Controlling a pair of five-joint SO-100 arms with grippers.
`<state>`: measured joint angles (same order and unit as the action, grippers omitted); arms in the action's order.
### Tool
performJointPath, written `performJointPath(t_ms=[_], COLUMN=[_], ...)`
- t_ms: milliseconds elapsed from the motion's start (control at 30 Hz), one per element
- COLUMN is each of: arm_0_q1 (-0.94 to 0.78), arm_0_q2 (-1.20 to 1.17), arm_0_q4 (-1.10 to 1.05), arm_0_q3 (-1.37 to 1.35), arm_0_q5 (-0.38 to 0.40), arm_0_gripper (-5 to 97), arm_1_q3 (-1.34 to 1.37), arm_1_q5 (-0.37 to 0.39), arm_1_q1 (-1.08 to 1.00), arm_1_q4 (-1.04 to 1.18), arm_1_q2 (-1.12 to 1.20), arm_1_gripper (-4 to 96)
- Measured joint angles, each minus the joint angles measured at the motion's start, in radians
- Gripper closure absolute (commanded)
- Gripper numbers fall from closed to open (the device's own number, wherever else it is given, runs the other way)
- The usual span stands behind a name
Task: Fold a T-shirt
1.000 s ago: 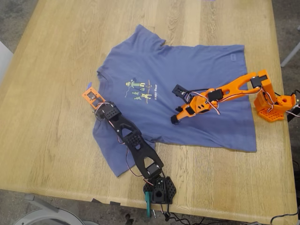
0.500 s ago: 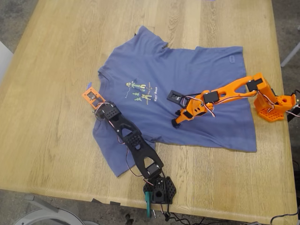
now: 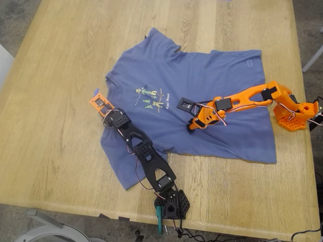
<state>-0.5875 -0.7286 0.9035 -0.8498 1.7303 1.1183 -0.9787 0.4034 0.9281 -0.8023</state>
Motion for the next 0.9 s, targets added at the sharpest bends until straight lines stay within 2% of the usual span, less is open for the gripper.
performJointPath(t_ms=[267,667,900], arm_0_q1=[0.057,0.175,0.268], arm_0_q2=[-0.054,-0.247,-0.403], arm_0_q4=[0.034,0.094,0.115], arm_0_q3=[-0.018,-0.204,-0.299], arm_0_q5=[0.006,0.014,0.015], arm_0_gripper=[92,92,92], arm_1_q3=[0.077,0.268,0.150], arm_1_q5=[0.018,0.006,-0.032], arm_1_q1=[-0.066,-0.158,-0.201], arm_1_q4=[-0.012,-0.071,0.043], arm_1_q2=[-0.026,-0.265,-0.295], arm_1_gripper=[91.2,91.4,91.5])
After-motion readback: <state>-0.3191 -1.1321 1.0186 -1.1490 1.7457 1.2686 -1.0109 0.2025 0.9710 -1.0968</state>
